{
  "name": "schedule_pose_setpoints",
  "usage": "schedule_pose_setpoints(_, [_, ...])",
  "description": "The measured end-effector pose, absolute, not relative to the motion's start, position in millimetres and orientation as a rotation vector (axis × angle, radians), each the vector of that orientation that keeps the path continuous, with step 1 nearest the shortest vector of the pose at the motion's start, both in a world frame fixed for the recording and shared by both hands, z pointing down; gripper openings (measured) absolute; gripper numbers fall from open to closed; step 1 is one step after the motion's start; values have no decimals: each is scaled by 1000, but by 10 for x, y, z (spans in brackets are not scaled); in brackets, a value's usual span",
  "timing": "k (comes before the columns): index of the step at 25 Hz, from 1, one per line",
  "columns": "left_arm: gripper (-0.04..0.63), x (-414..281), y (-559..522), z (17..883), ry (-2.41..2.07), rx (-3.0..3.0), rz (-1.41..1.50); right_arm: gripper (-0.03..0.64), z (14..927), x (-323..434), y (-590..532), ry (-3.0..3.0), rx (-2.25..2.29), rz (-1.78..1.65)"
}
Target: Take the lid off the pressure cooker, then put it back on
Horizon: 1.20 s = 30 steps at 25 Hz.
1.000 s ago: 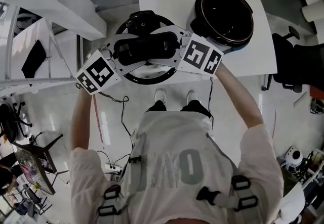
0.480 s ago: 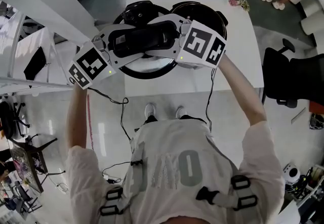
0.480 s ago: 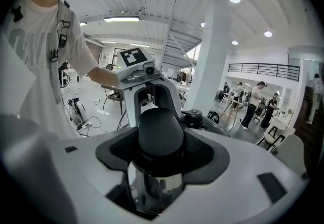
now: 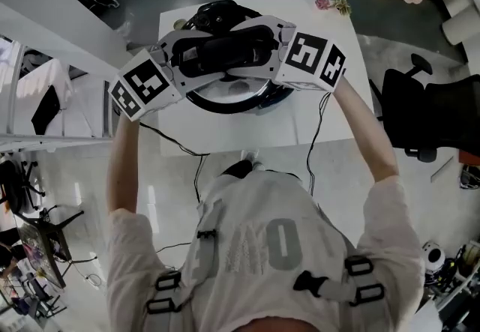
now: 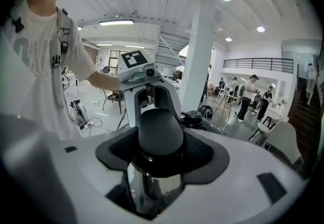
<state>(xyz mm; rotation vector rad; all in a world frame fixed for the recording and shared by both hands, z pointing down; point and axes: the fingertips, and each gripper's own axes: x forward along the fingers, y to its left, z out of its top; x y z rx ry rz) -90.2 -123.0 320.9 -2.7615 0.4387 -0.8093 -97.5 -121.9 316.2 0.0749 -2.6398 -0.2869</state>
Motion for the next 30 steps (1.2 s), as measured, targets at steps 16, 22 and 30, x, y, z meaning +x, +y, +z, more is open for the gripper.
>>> schedule_pose_setpoints(16, [282,86,-1825,3573,458,-2870,-983,290,3502,16,-1824,-2689,-75,-91])
schedule_pose_setpoints(22, [282,-36,-1897,3561,469,-2899,-968,290,3488,-106,-1898,-2679,-142,-75])
schedule_pose_setpoints(30, [282,-67,-1961,3588,423,-2984,-901,290,3543,-161,-1968,-2672,-162,-5])
